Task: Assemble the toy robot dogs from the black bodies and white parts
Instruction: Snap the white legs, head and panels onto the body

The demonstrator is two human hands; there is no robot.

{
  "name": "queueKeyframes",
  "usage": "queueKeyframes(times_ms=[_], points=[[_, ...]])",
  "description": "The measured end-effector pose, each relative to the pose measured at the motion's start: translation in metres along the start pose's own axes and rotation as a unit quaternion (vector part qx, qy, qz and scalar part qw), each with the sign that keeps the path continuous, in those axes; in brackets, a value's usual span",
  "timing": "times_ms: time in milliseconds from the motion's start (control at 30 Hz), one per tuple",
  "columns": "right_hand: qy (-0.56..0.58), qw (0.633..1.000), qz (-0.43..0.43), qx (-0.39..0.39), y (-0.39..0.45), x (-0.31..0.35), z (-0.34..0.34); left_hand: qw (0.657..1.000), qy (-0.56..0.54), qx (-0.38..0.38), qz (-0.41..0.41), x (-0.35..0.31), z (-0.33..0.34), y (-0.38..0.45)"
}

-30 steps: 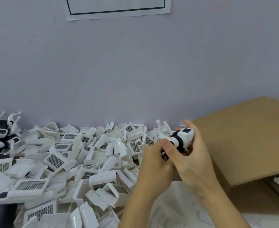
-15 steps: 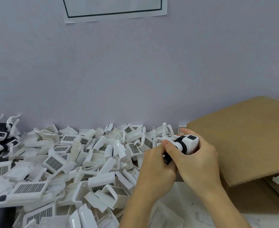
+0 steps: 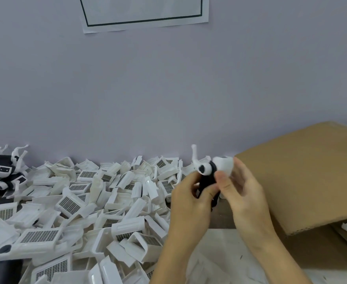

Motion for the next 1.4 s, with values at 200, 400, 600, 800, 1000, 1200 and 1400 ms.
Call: queueKeyframes(times_ms=[200, 400, 600, 800, 1000, 1200, 1400], points=[[0.037, 0.996, 0.05, -0.068, 0.002, -0.008, -0.008, 0.946, -0.17, -0.208, -0.183, 0.015, -0.019, -0.001], [-0.001, 0.986, 0.145, -0.083, 0.006, -0.017, -0.008, 0.885, -0.343, -0.221, -0.222, 0.006, -0.019, 0.002], [-0.055, 0.981, 0.183, -0.041, 0.004, -0.022, 0.0, 0.852, -0.408, -0.218, -0.245, 0.008, -0.016, 0.0], [-0.043, 0.974, 0.198, 0.098, 0.001, -0.023, 0.012, 0.858, -0.408, -0.191, -0.246, 0.008, -0.016, -0.001], [0.055, 0.948, 0.192, 0.246, -0.009, -0.021, 0.025, 0.84, -0.418, -0.215, -0.271, 0.002, -0.018, -0.001], [0.006, 0.968, 0.165, 0.188, -0.013, -0.028, 0.04, 0.871, -0.348, -0.166, -0.304, 0.006, -0.016, -0.006], [0.014, 0.977, 0.179, 0.116, -0.017, -0.029, 0.05, 0.885, -0.32, -0.166, -0.296, 0.006, -0.018, -0.007]])
Point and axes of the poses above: each hand's wrist, its own y-axis towards the middle knuckle, its own z-axis out of the palm, x = y × z, the point moved 4 cm from there along y, towards the middle knuckle, and after that the axes turned 11 degrees about z, right-handed, at the moved point
